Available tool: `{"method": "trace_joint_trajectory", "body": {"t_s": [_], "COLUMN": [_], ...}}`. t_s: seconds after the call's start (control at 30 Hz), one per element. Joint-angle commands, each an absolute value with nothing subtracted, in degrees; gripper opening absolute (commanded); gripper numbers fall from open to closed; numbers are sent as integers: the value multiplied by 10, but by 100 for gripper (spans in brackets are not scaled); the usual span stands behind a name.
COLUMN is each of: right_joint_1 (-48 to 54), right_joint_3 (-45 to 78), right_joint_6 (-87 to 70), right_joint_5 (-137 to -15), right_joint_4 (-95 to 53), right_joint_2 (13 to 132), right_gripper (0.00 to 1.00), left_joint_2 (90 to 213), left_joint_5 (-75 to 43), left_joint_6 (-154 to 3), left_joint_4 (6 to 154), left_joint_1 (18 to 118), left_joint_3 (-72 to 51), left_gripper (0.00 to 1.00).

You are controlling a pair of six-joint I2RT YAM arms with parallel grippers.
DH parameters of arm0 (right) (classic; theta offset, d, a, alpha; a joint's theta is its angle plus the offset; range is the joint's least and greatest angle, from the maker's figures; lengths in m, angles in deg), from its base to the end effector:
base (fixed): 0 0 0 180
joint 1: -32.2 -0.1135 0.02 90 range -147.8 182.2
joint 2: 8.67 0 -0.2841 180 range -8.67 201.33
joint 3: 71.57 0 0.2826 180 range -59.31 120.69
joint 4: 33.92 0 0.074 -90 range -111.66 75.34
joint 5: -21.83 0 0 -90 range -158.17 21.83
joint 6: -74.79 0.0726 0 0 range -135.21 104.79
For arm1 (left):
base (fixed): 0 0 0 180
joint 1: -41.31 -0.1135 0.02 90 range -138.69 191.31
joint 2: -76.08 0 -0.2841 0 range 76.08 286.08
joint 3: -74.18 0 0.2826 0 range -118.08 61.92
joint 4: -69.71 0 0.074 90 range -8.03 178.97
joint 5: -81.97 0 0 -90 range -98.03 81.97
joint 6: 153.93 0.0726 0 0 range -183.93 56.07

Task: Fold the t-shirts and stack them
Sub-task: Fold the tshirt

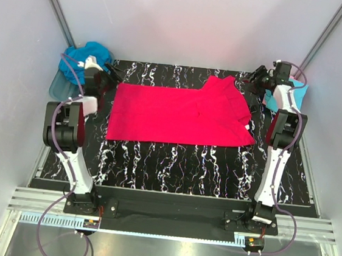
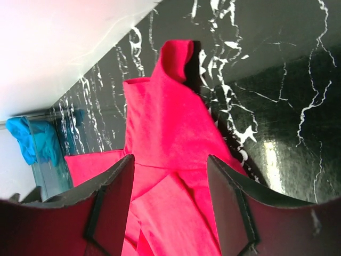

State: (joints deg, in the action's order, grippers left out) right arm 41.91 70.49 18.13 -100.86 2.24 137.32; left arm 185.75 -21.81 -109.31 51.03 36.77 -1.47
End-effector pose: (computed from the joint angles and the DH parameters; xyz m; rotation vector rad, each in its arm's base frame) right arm 0.6382 -0.0694 0.1660 0.5423 2.2156 0.8641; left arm 0.4891 0.0215 0.1847 -0.6376 1.7811 -0.7146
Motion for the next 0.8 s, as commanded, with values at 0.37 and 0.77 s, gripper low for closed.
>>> {"method": "trace_joint_trajectory", "body": {"t_s": [0.37, 0.77], "right_joint_1": [412, 399], "right_joint_3": [730, 732], "right_joint_6": [209, 214], "right_joint_5": [-1035, -1045], "right_joint_4": [-22, -28], "right_joint_2": [1394, 1407], "right_gripper": [62, 62], "left_joint_2": [1992, 1950], "left_joint_5": [-219, -203], "left_joint_6": [-827, -776], "left_joint_4": [948, 1011], "left_joint_1": [337, 369], "left_joint_3": [-353, -396], "left_gripper": [78, 77]}}
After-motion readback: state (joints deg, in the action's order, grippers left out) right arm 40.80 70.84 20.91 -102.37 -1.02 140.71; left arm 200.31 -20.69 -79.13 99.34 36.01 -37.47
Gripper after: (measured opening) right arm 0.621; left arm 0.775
